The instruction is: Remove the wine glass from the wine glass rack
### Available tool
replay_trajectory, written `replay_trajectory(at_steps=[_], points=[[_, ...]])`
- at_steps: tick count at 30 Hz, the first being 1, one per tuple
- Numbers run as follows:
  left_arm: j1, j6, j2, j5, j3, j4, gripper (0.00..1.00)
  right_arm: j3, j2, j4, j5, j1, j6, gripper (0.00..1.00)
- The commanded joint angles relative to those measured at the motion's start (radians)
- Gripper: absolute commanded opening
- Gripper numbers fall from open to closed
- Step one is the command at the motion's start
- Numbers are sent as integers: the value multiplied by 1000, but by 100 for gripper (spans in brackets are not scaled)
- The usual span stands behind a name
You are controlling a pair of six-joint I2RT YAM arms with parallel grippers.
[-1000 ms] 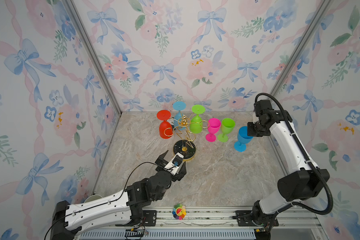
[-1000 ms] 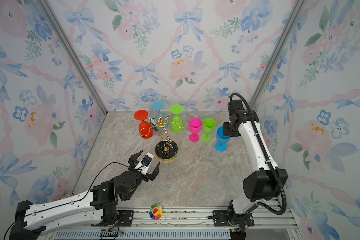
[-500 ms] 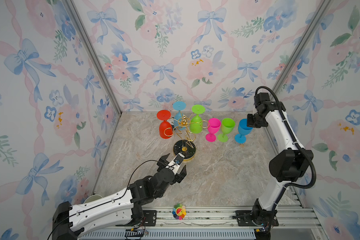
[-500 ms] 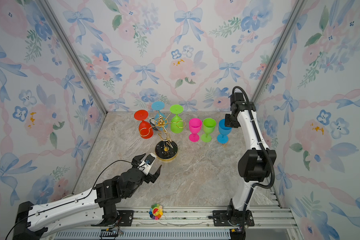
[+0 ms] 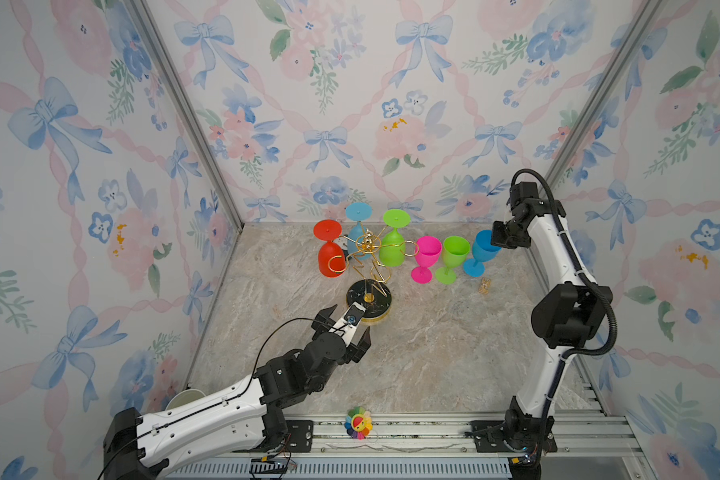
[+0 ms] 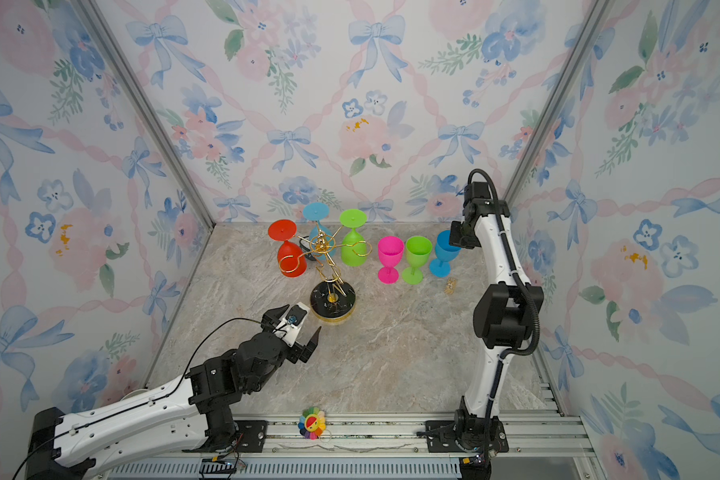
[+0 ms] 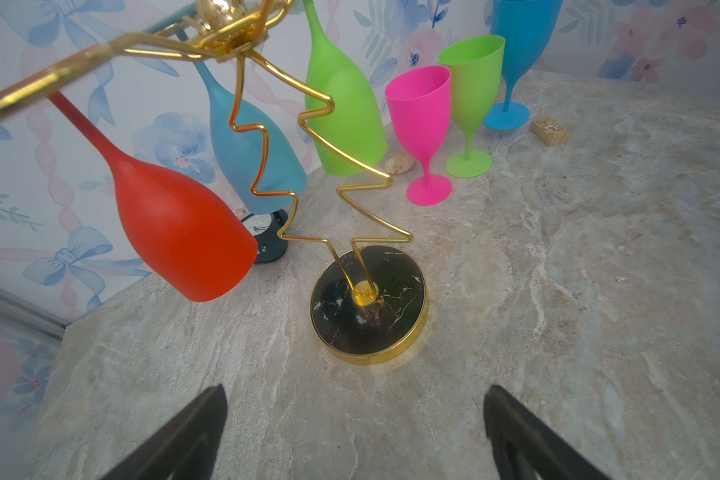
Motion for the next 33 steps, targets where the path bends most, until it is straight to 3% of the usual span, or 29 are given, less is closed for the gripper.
replay_trajectory(at_steps=[1,33], points=[[10,-21,0,12,2,-6,98,45,25,10,-22,-2,15,0],[13,-23,-24,14,0,-6,98,29,70,-17,-11,-1,17,0]])
